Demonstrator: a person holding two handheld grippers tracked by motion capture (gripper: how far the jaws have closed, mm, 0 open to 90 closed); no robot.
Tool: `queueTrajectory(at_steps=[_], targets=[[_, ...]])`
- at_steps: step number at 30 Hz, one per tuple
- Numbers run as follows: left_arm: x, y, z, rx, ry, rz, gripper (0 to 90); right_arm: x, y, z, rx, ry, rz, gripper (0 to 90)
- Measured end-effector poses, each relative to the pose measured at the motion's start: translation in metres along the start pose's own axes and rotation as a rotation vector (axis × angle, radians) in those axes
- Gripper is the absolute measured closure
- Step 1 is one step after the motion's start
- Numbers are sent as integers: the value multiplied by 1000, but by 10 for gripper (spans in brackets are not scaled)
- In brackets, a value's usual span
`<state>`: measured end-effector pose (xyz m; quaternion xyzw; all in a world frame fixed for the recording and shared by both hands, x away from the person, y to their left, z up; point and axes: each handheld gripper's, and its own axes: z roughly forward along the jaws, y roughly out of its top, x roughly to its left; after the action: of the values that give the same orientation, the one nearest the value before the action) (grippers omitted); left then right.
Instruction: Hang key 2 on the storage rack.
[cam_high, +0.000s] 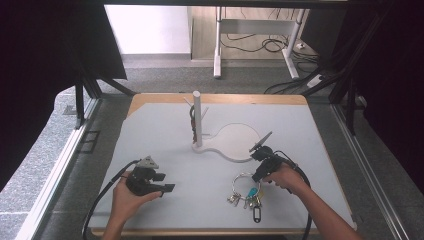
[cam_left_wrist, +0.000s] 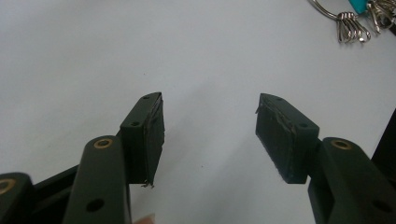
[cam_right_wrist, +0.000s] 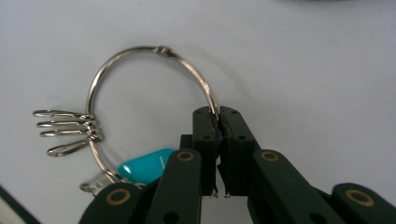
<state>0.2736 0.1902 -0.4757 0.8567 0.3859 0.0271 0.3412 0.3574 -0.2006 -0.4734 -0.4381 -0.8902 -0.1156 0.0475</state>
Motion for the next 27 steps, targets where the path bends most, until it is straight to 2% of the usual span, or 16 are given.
queueTrajectory(at_steps=[4,5,8,9,10,12,13,14,15,27], targets=[[-1,-1,0,5,5,3,424,0,0,-7,-7,26,-3,857],[-2,-1,1,7,7,5,424,1,-1,-13,-14,46,-12,858],[-4,-2,1,7,12,3,424,3,-2,-21,-26,57,-27,859],[-4,-2,1,12,14,7,424,6,-3,-30,-28,74,-36,861],[-4,-2,1,11,13,7,424,6,-3,-30,-28,74,-36,861],[-5,-3,1,11,14,5,424,8,-5,-39,-34,87,-52,862],[-6,-3,2,9,16,6,424,10,-6,-46,-28,112,-66,863],[-6,-3,2,9,16,6,424,10,-6,-46,-28,112,-66,863],[-6,-3,2,9,14,4,424,14,-8,-51,-14,118,-87,863],[-8,-4,5,24,20,10,423,22,-16,-59,32,163,-162,860]])
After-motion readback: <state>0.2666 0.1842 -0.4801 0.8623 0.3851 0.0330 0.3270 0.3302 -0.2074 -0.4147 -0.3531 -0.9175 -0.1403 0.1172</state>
